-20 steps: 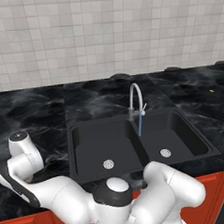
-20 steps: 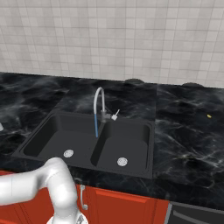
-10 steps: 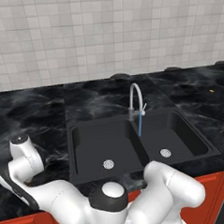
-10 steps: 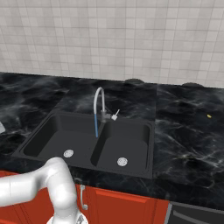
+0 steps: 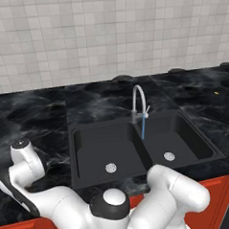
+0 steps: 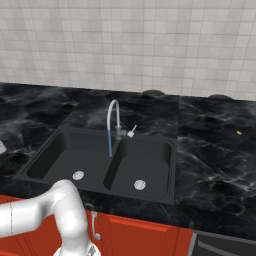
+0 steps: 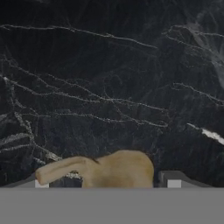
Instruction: Turn on the sink faucet. Then move the garlic from the counter to the sink. Turn off the sink. Move the vegetable from the sink to the pot next to the stove. Finally move the pot to the rear left burner.
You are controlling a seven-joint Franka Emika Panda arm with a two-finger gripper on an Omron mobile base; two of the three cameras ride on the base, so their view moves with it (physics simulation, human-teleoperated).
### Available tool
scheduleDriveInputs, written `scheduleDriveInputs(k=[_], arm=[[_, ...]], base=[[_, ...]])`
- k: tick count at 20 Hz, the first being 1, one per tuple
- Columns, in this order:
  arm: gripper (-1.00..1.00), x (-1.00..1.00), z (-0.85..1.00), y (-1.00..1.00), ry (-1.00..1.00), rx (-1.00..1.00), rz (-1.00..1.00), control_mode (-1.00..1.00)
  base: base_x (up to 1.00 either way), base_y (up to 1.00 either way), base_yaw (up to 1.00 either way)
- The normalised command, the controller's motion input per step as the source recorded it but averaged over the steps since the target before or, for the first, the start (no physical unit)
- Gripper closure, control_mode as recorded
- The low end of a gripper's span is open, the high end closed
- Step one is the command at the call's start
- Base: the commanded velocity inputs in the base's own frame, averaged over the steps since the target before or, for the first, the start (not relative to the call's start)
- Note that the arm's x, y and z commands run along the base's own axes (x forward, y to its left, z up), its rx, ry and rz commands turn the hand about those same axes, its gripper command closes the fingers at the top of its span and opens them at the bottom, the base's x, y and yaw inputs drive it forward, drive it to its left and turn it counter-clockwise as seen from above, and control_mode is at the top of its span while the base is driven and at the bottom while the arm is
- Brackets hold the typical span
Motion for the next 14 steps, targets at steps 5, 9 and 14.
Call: scheduleDriveInputs(k=[5,9,14], arm=[[1.0,0.0,-0.17,0.06,0.0,0.0,0.0,-1.0],[1.0,0.0,-0.01,0.05,0.0,0.0,0.0,-1.0],[1.0,0.02,0.31,-0.1,0.0,0.0,0.0,-1.0]], base=[[0.0,0.0,0.0],[0.0,0.0,0.0],[0.0,0.0,0.0]])
